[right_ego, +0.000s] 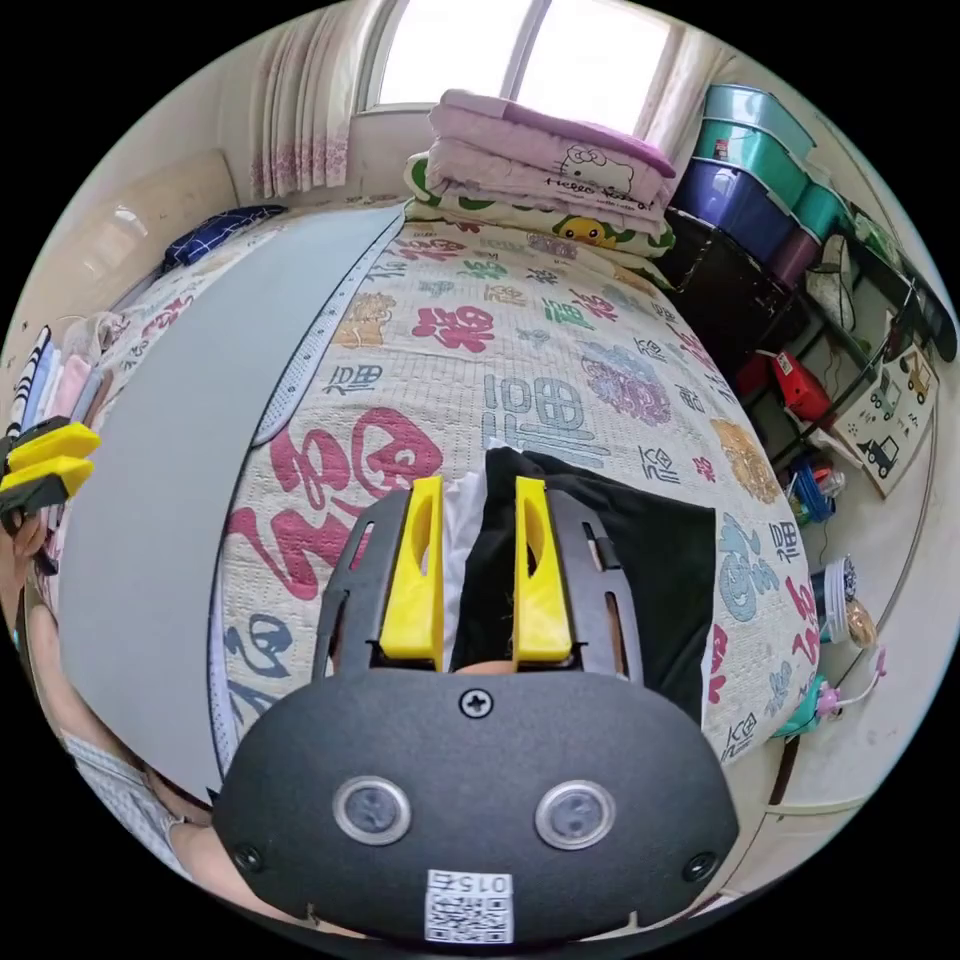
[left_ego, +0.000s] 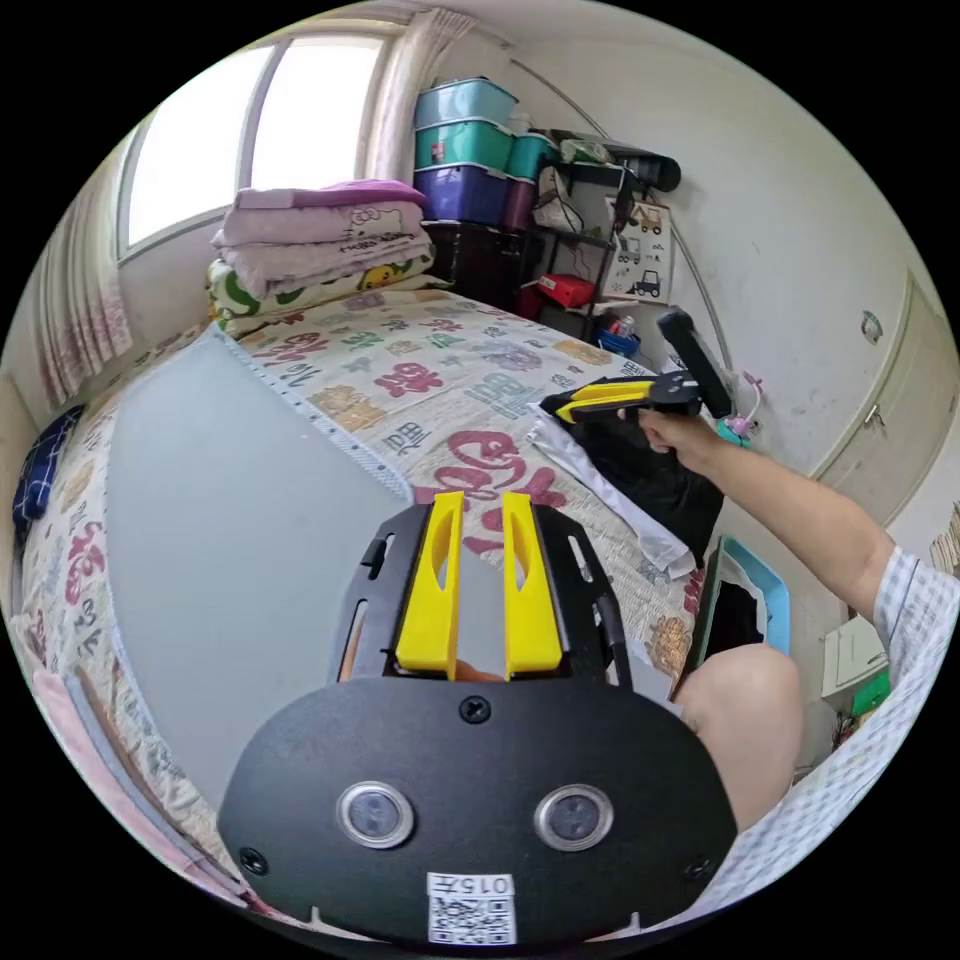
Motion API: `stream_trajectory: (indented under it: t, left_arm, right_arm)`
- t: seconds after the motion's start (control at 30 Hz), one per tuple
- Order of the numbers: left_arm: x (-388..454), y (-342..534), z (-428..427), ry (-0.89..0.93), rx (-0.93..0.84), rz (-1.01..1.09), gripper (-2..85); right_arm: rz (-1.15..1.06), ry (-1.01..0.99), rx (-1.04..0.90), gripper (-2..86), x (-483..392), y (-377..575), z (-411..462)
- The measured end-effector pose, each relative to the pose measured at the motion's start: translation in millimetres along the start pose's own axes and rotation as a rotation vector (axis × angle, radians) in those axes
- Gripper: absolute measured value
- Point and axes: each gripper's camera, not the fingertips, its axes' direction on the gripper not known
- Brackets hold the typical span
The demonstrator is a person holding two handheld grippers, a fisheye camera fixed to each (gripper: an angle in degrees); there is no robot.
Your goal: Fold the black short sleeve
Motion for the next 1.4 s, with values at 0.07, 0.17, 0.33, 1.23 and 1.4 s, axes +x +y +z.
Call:
stream_trajectory:
  t: [0.07, 0.17, 0.33, 1.23, 1.4]
  left_arm:
    - [10, -27, 36, 0.038, -0.012, 0.018, 6.6]
    - [23, -68, 90, 0.096, -0.041, 0.043, 6.6]
    - [30, -135, 167, 0.178, -0.037, 0.02, 6.8]
    - [38, -153, 299, 0.347, -0.003, -0.447, 0.3]
    - [45, -111, 192, 0.364, 0.157, -0.414, -0.2]
  right_arm:
    - [0.011, 0.026, -0.019, 9.8, 14, -37, -29]
    - [0.084, 0.03, -0.013, 4.0, 56, -85, -94]
    - [0.402, -0.396, 0.242, 0.9, 187, -115, -274]
    - [0.998, -0.853, 0.719, 0.1, 285, -205, -814]
    - [0.82, -0.766, 0.844, 0.0, 238, -216, -971]
